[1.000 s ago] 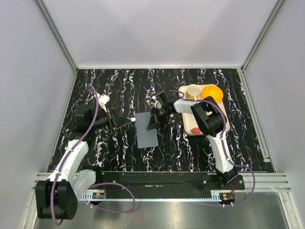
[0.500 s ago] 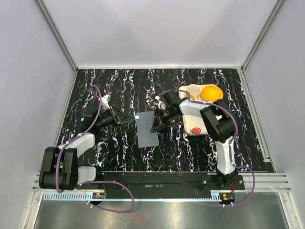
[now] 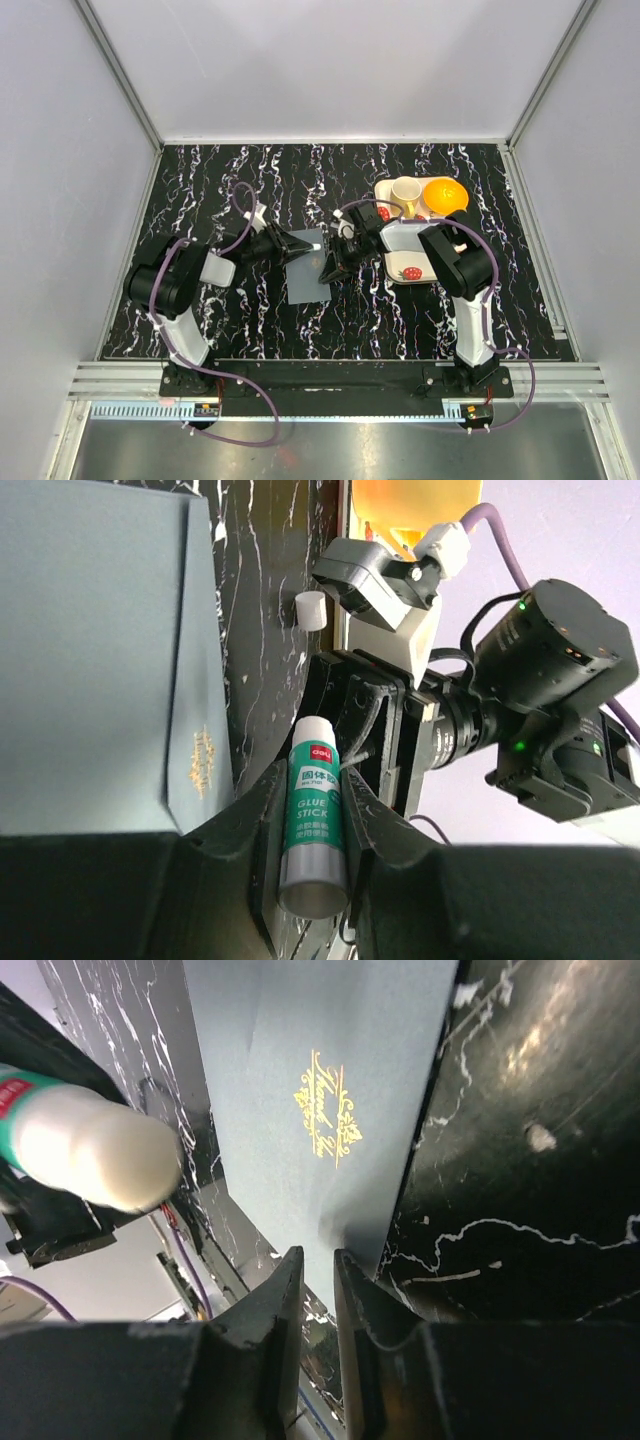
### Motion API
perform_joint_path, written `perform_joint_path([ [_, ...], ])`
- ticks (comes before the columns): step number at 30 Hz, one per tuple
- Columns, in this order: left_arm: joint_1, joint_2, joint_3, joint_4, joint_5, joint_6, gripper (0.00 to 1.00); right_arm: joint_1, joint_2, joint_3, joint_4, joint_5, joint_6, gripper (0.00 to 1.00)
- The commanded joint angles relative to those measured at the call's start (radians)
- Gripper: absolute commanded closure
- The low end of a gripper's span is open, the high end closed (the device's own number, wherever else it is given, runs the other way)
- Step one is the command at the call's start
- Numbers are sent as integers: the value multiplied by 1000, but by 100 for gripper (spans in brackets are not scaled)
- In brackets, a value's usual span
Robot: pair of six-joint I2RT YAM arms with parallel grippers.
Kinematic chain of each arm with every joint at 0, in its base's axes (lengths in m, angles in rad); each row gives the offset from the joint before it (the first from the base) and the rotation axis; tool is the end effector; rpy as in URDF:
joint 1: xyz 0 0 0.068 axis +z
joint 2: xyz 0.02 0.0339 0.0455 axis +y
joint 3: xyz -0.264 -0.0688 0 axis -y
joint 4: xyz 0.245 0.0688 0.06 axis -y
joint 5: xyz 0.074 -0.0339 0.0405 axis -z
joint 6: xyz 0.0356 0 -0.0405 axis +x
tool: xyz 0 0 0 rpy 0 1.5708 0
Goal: Place the letter into the envelope and seal it
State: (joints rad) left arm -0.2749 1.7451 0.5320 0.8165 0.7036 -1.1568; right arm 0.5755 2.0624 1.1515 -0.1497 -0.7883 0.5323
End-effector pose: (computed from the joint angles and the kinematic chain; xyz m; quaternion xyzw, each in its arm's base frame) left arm 0.2835 -0.1039 0.1259 -0.1609 0.7883 -0.5577 0.2041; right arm 0.3140 0.2338 0.1030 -0.1162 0.8911 0.4386 0.0027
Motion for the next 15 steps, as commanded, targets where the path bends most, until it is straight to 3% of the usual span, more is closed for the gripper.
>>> perform_joint_path([
  [1,-58,76,60,226,-79,-93,100,4,-2,42,-34,204,-52,76],
  [9,-133,267,109,466,-151,-191,100,15,-47,33,-57,244,-75,78],
  [15,-145,372,154,529,-182,-222,100,18,-59,31,-59,251,-81,79],
])
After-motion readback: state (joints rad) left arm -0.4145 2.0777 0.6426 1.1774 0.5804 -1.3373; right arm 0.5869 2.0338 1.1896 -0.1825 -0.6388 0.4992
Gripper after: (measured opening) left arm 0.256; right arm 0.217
